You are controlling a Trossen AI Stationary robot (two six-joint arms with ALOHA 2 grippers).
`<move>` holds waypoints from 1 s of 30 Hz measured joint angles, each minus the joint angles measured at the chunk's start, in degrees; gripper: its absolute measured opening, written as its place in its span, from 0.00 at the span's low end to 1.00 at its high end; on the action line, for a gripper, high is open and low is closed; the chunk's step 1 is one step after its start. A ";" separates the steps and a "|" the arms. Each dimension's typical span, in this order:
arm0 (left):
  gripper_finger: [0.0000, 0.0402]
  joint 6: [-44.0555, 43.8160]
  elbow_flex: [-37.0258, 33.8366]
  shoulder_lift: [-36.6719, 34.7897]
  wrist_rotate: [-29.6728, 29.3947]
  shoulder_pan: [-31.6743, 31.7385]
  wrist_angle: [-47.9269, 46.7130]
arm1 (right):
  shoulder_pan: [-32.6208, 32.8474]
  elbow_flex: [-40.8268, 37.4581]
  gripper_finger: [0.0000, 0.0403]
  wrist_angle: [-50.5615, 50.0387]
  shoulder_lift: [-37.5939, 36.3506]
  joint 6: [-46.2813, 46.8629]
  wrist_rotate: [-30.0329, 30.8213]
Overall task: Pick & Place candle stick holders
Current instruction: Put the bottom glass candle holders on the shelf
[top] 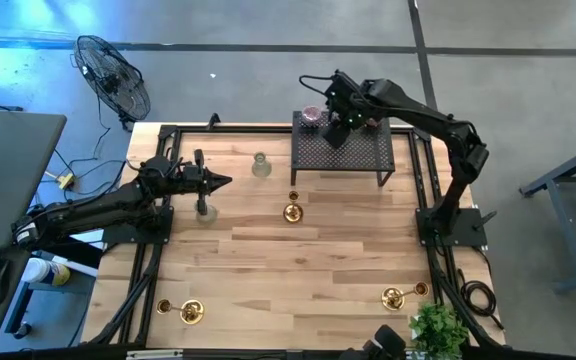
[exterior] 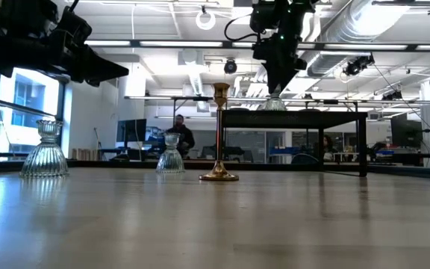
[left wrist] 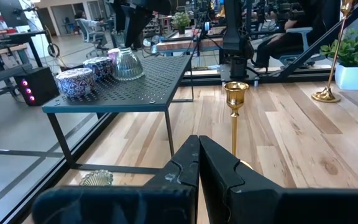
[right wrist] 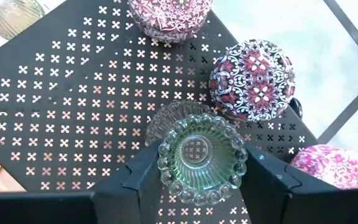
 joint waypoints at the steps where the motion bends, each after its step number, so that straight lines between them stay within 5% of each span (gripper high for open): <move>1: 0.00 -0.01 -0.01 0.00 0.00 0.00 0.00 | 0.00 0.00 0.41 0.03 0.00 0.00 0.05; 30: 0.00 0.22 0.01 0.01 0.00 -0.02 0.00 | 0.07 0.00 0.55 0.32 -0.31 0.28 4.09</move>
